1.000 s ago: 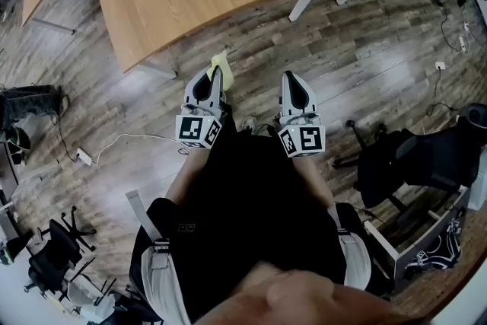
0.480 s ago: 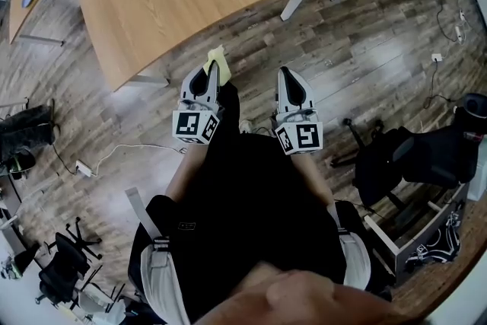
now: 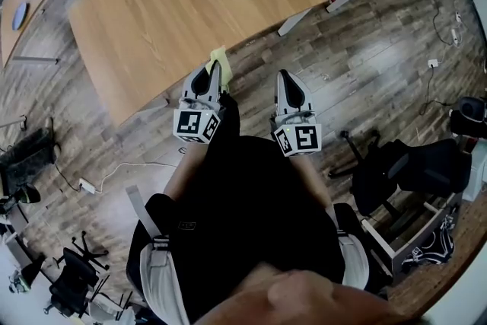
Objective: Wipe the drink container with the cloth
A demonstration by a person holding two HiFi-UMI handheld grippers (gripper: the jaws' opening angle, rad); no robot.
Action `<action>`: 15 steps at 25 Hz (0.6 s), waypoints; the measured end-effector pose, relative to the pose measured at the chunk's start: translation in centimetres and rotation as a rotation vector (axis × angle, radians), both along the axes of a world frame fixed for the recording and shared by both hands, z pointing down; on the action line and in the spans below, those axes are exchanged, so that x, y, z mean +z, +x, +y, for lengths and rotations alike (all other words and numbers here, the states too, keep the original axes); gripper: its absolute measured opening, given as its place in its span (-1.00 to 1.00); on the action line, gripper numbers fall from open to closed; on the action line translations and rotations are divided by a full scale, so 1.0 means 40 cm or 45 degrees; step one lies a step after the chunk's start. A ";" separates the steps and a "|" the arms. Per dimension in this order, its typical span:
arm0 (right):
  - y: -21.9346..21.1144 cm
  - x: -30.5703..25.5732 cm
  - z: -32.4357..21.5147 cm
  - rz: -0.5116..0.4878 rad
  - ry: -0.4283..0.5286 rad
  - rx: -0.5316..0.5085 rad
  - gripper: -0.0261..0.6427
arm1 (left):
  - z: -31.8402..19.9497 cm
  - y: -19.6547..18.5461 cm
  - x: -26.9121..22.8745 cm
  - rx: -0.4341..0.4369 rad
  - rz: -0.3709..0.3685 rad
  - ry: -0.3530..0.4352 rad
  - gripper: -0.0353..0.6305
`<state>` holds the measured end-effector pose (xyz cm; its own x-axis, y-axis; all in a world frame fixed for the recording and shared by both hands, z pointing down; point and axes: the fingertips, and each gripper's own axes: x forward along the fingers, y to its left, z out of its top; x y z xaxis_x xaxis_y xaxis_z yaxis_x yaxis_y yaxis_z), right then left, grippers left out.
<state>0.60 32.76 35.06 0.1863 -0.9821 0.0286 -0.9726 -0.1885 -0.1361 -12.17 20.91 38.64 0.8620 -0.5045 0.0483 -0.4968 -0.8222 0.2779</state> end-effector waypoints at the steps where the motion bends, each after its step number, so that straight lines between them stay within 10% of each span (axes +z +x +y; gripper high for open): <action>1: 0.011 -0.005 -0.033 0.007 -0.005 0.001 -0.82 | -0.029 0.015 -0.003 0.011 0.001 -0.002 -0.78; 15: 0.109 0.027 -0.404 0.001 -0.092 -0.003 -0.82 | -0.359 0.118 0.024 0.063 0.015 -0.067 -0.78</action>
